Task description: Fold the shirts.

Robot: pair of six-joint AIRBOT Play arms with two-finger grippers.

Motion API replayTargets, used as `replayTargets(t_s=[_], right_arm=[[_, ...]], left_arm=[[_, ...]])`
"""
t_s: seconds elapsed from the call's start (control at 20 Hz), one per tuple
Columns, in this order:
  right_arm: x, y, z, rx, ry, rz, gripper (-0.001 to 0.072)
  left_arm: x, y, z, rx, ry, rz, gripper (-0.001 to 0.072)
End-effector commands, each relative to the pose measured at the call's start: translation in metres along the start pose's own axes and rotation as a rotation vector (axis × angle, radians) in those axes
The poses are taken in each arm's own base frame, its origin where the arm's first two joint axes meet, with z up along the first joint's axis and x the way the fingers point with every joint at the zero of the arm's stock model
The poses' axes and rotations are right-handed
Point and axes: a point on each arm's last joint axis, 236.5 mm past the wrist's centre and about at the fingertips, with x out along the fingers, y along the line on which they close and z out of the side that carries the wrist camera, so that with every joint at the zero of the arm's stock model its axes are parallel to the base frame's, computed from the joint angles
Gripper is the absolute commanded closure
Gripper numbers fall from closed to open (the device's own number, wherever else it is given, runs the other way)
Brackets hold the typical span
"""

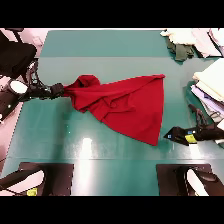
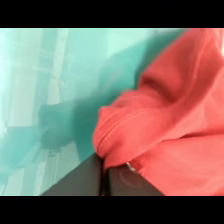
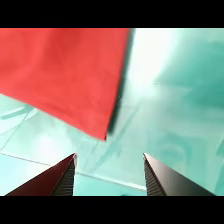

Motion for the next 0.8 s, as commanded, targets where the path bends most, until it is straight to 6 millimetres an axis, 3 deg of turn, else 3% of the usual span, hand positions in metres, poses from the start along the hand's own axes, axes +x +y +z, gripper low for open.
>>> replayTargets(t_s=[0.0, 0.25, 0.55, 0.75], right_arm=[[0.015, -0.005, -0.027, 0.063, 0.015, 0.007, 0.0223], [0.023, 0.003, -0.015, 0.098, -0.036, -0.004, 0.0225], [0.071, 0.002, -0.015, 0.065, 0.086, -0.062, 0.0224], [0.103, 0.027, -0.009, 0.08, 0.085, -0.003, 0.0224]], left_arm=[[-0.001, 0.004, 0.0, -0.02, 0.002, 0.006, 0.0675], [-0.001, 0.003, -0.004, -0.02, 0.019, 0.004, 0.0675], [-0.002, 0.002, -0.001, -0.018, 0.012, 0.003, 0.0675], [-0.002, 0.002, -0.001, 0.015, 0.014, 0.005, 0.0675]])
